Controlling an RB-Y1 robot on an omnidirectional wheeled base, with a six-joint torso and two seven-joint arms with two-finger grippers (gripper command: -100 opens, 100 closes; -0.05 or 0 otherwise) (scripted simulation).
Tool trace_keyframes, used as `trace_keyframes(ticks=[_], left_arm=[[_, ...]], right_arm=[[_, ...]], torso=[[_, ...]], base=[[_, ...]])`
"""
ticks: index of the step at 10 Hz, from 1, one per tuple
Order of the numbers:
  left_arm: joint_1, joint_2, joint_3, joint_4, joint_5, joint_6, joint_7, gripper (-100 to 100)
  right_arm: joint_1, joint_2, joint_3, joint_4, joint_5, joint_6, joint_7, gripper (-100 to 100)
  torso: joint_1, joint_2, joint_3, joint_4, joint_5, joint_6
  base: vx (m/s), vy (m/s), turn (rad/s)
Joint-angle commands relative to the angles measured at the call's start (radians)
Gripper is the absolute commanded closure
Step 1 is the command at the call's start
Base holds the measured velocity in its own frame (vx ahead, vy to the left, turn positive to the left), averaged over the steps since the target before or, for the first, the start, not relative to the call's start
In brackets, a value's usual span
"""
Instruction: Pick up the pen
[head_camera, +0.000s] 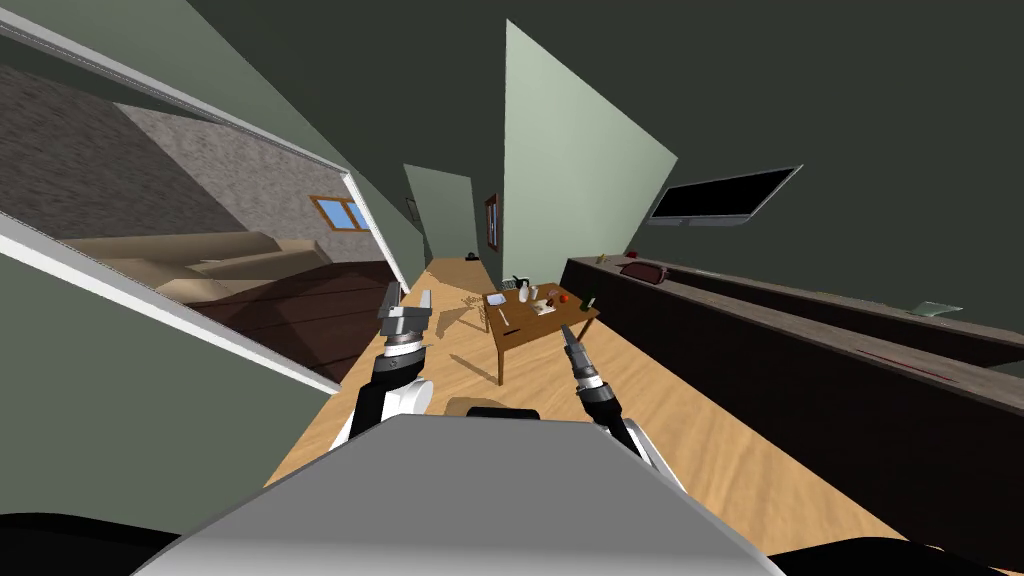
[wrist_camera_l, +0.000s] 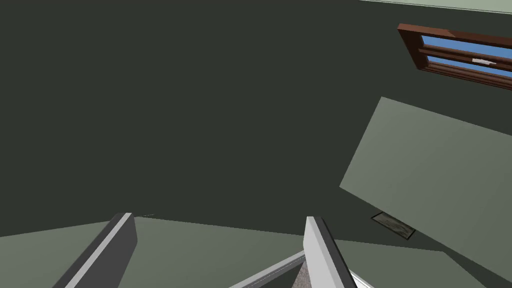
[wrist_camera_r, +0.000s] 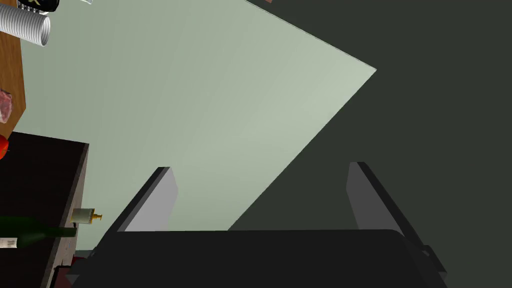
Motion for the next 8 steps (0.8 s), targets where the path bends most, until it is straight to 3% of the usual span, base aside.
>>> trace_keyframes(ticks=[1, 3, 5, 6, 8], left_arm=[[0.000, 0.000, 0.000, 0.000, 0.000, 0.000, 0.000, 0], [0.000, 0.000, 0.000, 0.000, 0.000, 0.000, 0.000, 0], [0.000, 0.000, 0.000, 0.000, 0.000, 0.000, 0.000, 0], [0.000, 0.000, 0.000, 0.000, 0.000, 0.000, 0.000, 0], [0.000, 0.000, 0.000, 0.000, 0.000, 0.000, 0.000, 0]], right_arm=[[0.012, -0.050, 0.023, 0.018, 0.039, 0.012, 0.010, -100], [0.020, -0.091, 0.042, 0.045, 0.071, 0.012, 0.017, -100], [0.039, -0.158, 0.081, 0.102, 0.138, 0.016, 0.031, -100], [0.039, -0.173, 0.081, 0.102, 0.139, 0.016, 0.031, -100], [0.058, -0.238, 0.123, 0.161, 0.207, 0.024, 0.044, -100]], torso=[[0.000, 0.000, 0.000, 0.000, 0.000, 0.000], [0.000, 0.000, 0.000, 0.000, 0.000, -0.001], [0.001, -0.001, 0.000, 0.000, 0.000, -0.001], [-0.001, 0.000, 0.000, 0.000, 0.000, -0.001], [0.001, 0.000, 0.000, 0.000, 0.000, -0.001]], base=[[-0.022, -0.060, 0.269], [-0.038, -0.092, 0.331], [-0.050, -0.096, 0.446], [-0.052, -0.090, 0.182], [-0.058, -0.080, 0.404]])
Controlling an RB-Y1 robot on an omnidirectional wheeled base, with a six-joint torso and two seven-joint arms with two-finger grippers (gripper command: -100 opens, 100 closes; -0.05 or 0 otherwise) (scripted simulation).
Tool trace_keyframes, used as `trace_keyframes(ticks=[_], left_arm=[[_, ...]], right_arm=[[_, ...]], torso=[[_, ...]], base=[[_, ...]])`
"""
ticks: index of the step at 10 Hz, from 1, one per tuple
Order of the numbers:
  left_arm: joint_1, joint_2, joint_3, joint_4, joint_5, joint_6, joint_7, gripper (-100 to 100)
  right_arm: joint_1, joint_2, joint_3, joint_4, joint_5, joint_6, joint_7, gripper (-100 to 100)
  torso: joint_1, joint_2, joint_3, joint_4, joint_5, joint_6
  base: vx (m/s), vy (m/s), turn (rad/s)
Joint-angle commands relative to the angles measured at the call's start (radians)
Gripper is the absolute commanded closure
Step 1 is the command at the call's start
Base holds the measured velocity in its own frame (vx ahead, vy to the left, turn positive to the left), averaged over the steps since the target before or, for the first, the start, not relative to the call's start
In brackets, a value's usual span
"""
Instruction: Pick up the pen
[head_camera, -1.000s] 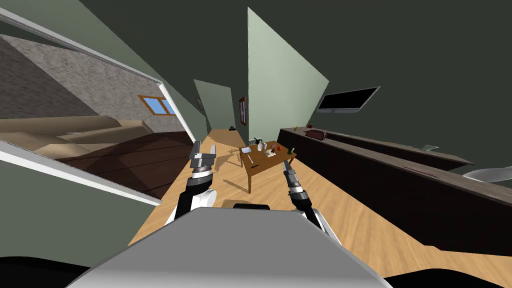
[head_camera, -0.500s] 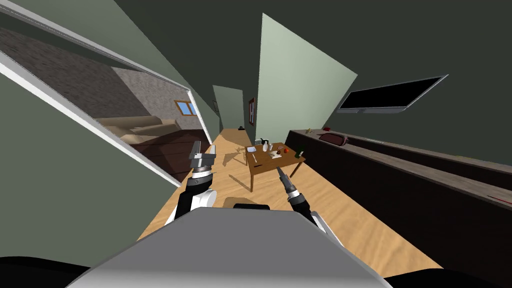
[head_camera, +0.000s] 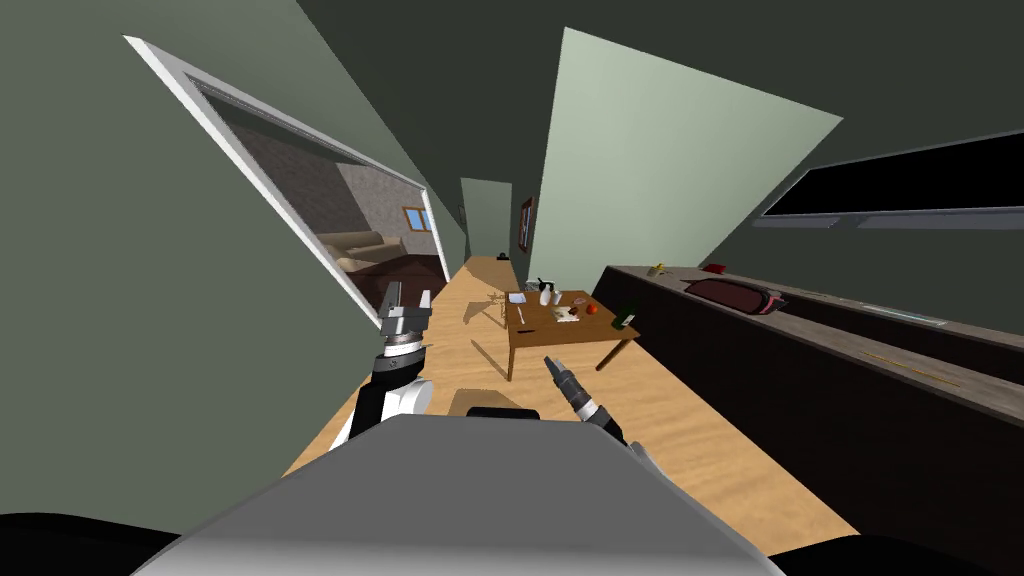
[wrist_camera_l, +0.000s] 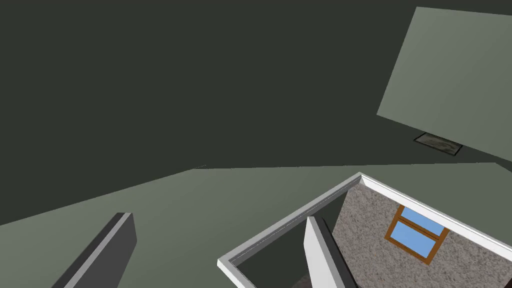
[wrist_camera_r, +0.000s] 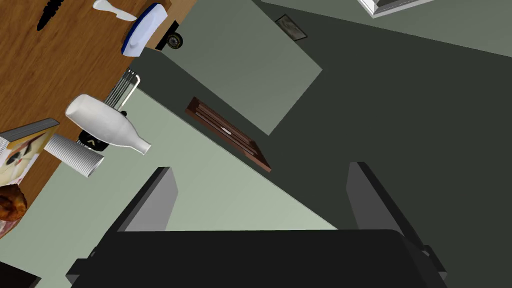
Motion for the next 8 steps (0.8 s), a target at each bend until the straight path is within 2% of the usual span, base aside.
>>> trace_keyframes(ticks=[1, 2, 3, 4, 5, 6, 7, 8], left_arm=[[0.000, 0.000, 0.000, 0.000, 0.000, 0.000, 0.000, 0], [0.000, 0.000, 0.000, 0.000, 0.000, 0.000, 0.000, 0], [0.000, 0.000, 0.000, 0.000, 0.000, 0.000, 0.000, 0], [0.000, 0.000, 0.000, 0.000, 0.000, 0.000, 0.000, 0], [0.000, 0.000, 0.000, 0.000, 0.000, 0.000, 0.000, 0], [0.000, 0.000, 0.000, 0.000, 0.000, 0.000, 0.000, 0], [0.000, 0.000, 0.000, 0.000, 0.000, 0.000, 0.000, 0], [0.000, 0.000, 0.000, 0.000, 0.000, 0.000, 0.000, 0]], right_arm=[[-0.007, -0.047, 0.009, 0.014, 0.019, 0.015, -0.004, -100], [0.003, -0.075, 0.030, 0.045, 0.054, 0.021, 0.001, -100], [0.003, -0.089, 0.030, 0.045, 0.054, 0.021, 0.001, -100], [0.013, -0.124, 0.052, 0.076, 0.088, 0.030, 0.006, -100], [0.013, -0.130, 0.052, 0.076, 0.088, 0.030, 0.006, -100], [0.022, -0.171, 0.074, 0.107, 0.121, 0.040, 0.009, -100], [0.022, -0.171, 0.074, 0.107, 0.121, 0.040, 0.009, -100], [0.031, -0.202, 0.096, 0.138, 0.154, 0.053, 0.012, -100]], torso=[[0.000, 0.000, 0.000, 0.000, 0.000, 0.000], [0.000, -0.001, 0.000, 0.000, 0.000, 0.000], [0.001, -0.002, -0.001, 0.000, 0.000, 0.000], [0.002, -0.003, -0.001, 0.000, 0.000, 0.001], [0.003, -0.002, -0.001, 0.000, 0.001, 0.000], [0.003, -0.003, -0.002, 0.000, 0.000, 0.001], [0.002, -0.002, -0.001, 0.000, 0.000, 0.000], [0.002, -0.003, -0.002, 0.000, 0.001, 0.001]], base=[[-0.055, -0.085, 0.258], [-0.042, -0.069, 0.435], [-0.035, -0.055, 0.208], [-0.047, -0.037, 0.365], [-0.041, -0.041, 0.233], [-0.053, -0.046, 0.341], [-0.041, -0.046, 0.238], [-0.030, -0.053, 0.384]])
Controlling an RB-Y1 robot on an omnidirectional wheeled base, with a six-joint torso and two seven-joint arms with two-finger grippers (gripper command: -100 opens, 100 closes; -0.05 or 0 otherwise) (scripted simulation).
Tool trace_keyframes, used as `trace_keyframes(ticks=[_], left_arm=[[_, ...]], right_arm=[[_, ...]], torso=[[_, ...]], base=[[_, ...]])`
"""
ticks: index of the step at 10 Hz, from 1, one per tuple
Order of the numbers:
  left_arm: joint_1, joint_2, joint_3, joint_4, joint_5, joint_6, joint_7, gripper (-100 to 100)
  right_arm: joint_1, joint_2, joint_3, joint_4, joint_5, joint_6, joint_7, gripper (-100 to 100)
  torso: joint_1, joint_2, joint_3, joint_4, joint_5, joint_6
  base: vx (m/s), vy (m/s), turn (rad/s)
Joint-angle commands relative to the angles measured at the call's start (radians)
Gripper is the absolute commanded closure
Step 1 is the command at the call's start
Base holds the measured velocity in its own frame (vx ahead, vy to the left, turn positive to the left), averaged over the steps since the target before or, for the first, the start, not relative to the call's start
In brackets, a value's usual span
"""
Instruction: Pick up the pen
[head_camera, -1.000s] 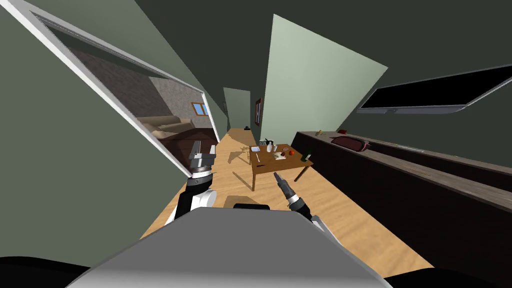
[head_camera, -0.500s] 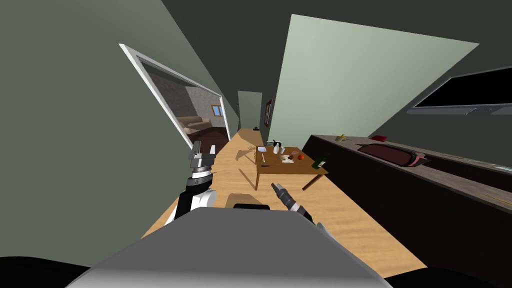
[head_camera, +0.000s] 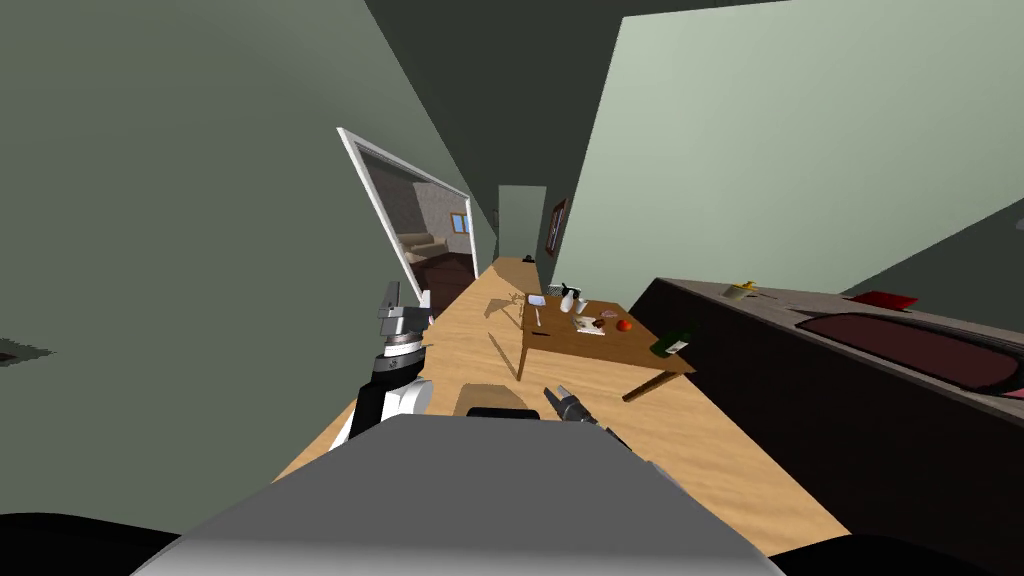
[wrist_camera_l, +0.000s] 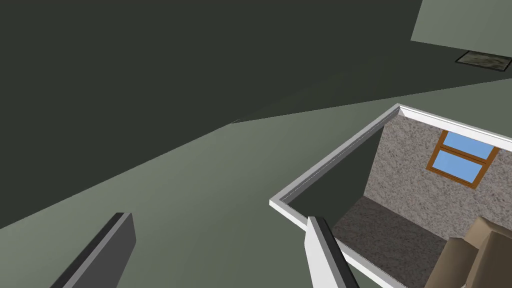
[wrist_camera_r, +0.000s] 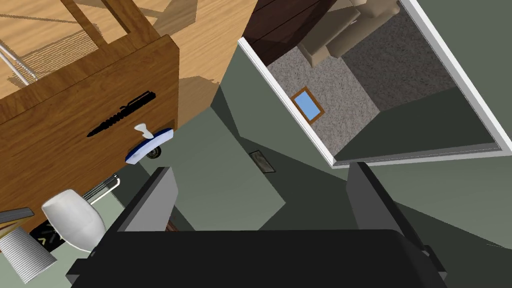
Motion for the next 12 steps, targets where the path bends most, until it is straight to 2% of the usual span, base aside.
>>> trace_keyframes(ticks=[1, 3, 4, 5, 6, 8, 9, 11, 12], left_arm=[[0.000, 0.000, 0.000, 0.000, 0.000, 0.000, 0.000, 0], [0.000, 0.000, 0.000, 0.000, 0.000, 0.000, 0.000, 0], [0.000, 0.000, 0.000, 0.000, 0.000, 0.000, 0.000, 0], [0.000, 0.000, 0.000, 0.000, 0.000, 0.000, 0.000, 0], [0.000, 0.000, 0.000, 0.000, 0.000, 0.000, 0.000, 0], [0.000, 0.000, 0.000, 0.000, 0.000, 0.000, 0.000, 0], [0.000, 0.000, 0.000, 0.000, 0.000, 0.000, 0.000, 0], [0.000, 0.000, 0.000, 0.000, 0.000, 0.000, 0.000, 0], [0.000, 0.000, 0.000, 0.000, 0.000, 0.000, 0.000, 0]], right_arm=[[0.010, -0.020, 0.006, 0.028, 0.015, -0.006, 0.005, -100], [0.026, -0.086, 0.050, 0.090, 0.076, 0.025, 0.007, -100], [0.026, -0.097, 0.050, 0.087, 0.076, 0.025, 0.007, -100], [0.034, -0.133, 0.071, 0.115, 0.105, 0.044, 0.006, -100], [0.034, -0.133, 0.071, 0.121, 0.105, 0.044, 0.006, -100], [0.047, -0.190, 0.113, 0.181, 0.158, 0.087, 0.001, -100], [0.047, -0.199, 0.113, 0.181, 0.158, 0.087, 0.001, -100], [0.059, -0.257, 0.153, 0.239, 0.204, 0.138, -0.008, -100], [0.059, -0.258, 0.153, 0.239, 0.204, 0.138, -0.008, -100]], torso=[[0.000, 0.000, 0.000, 0.000, 0.000, 0.000], [0.001, -0.001, 0.000, 0.000, 0.000, 0.000], [0.000, -0.001, 0.000, 0.000, 0.000, 0.000], [0.001, -0.001, -0.001, 0.000, 0.000, 0.001], [0.001, -0.002, -0.001, 0.000, 0.000, 0.001], [0.001, -0.003, -0.002, -0.001, 0.000, 0.000], [0.000, -0.004, -0.002, -0.001, 0.000, 0.001], [0.001, -0.005, -0.003, -0.001, 0.000, 0.001], [0.001, -0.006, -0.004, -0.001, 0.000, 0.001]], base=[[-0.022, -0.045, 0.263], [-0.029, -0.039, 0.399], [-0.025, -0.033, 0.398], [-0.013, -0.030, 0.398], [-0.004, -0.026, 0.307], [0.005, -0.030, 0.430], [0.012, -0.030, 0.420], [0.032, -0.028, 0.385], [0.034, -0.028, 0.438]])
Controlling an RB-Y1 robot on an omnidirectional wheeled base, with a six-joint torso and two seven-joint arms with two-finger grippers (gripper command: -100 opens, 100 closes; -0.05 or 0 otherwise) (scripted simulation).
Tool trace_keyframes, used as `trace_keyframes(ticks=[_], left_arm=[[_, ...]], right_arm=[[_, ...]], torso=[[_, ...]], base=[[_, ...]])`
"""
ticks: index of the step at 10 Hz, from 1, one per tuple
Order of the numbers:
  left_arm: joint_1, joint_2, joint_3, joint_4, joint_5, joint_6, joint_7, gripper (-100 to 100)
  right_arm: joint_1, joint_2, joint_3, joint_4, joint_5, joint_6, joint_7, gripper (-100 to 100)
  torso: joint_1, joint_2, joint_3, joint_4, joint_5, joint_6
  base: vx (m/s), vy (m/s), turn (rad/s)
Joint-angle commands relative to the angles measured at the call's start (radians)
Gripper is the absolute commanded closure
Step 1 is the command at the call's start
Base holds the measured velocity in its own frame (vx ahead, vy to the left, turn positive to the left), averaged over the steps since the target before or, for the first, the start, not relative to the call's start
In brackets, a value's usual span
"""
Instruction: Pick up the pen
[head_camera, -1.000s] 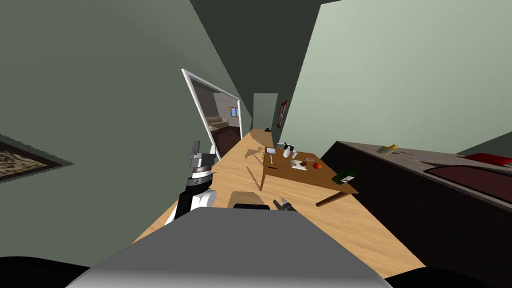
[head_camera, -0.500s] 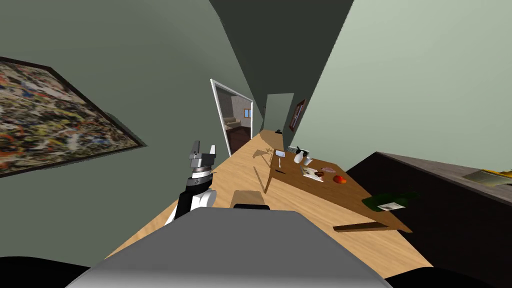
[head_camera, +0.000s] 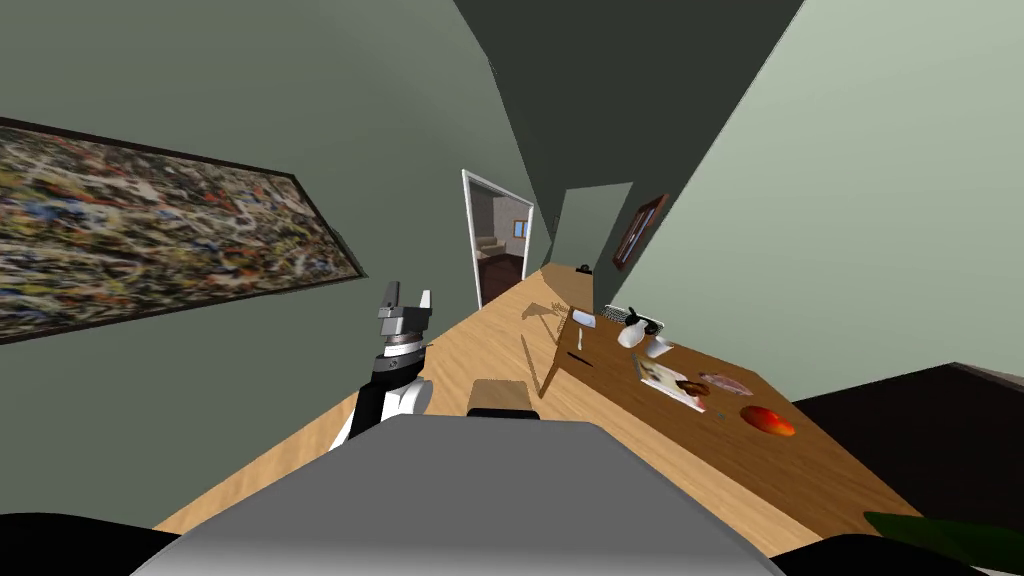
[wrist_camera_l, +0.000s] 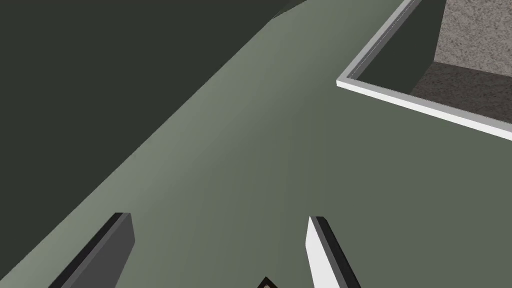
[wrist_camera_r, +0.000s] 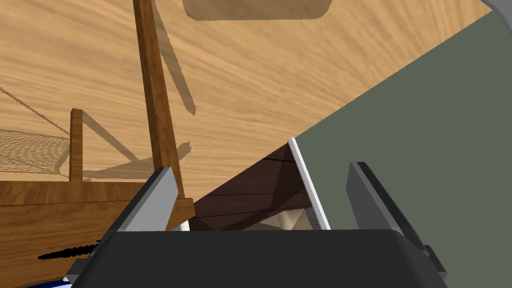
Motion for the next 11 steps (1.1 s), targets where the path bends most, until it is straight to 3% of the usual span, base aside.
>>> trace_keyframes(ticks=[1, 2, 4, 5, 7, 8, 11], left_arm=[[0.000, 0.000, 0.000, 0.000, 0.000, 0.000, 0.000, 0], [0.000, 0.000, 0.000, 0.000, 0.000, 0.000, 0.000, 0], [0.000, 0.000, 0.000, 0.000, 0.000, 0.000, 0.000, 0], [0.000, 0.000, 0.000, 0.000, 0.000, 0.000, 0.000, 0], [0.000, 0.000, 0.000, 0.000, 0.000, 0.000, 0.000, 0], [0.000, 0.000, 0.000, 0.000, 0.000, 0.000, 0.000, 0], [0.000, 0.000, 0.000, 0.000, 0.000, 0.000, 0.000, 0]], right_arm=[[0.011, -0.035, 0.016, 0.032, 0.022, 0.027, -0.006, -100], [0.011, -0.035, 0.016, 0.032, 0.022, 0.027, -0.006, -100], [0.018, -0.080, 0.050, 0.082, 0.059, 0.083, -0.019, -100], [0.018, -0.080, 0.050, 0.085, 0.059, 0.083, -0.019, -100], [0.024, -0.115, 0.082, 0.134, 0.089, 0.139, -0.035, -100], [0.024, -0.115, 0.082, 0.134, 0.089, 0.141, -0.035, -100], [0.027, -0.152, 0.125, 0.196, 0.126, 0.221, -0.058, -100]], torso=[[0.000, 0.000, 0.000, 0.000, 0.000, 0.000], [0.000, 0.000, 0.000, 0.000, 0.000, 0.000], [0.000, -0.001, 0.000, 0.000, 0.000, 0.000], [-0.001, -0.003, -0.001, -0.001, 0.000, 0.000], [0.000, -0.002, -0.001, 0.000, 0.000, 0.000], [-0.001, -0.004, -0.002, -0.001, 0.000, 0.000], [-0.003, -0.005, -0.003, -0.001, -0.001, 0.000]], base=[[0.036, -0.032, 0.418], [0.030, -0.034, 0.243], [0.060, -0.035, 0.411], [0.053, -0.045, 0.307], [0.067, -0.050, 0.410], [0.070, -0.055, 0.331], [0.082, -0.089, 0.445]])
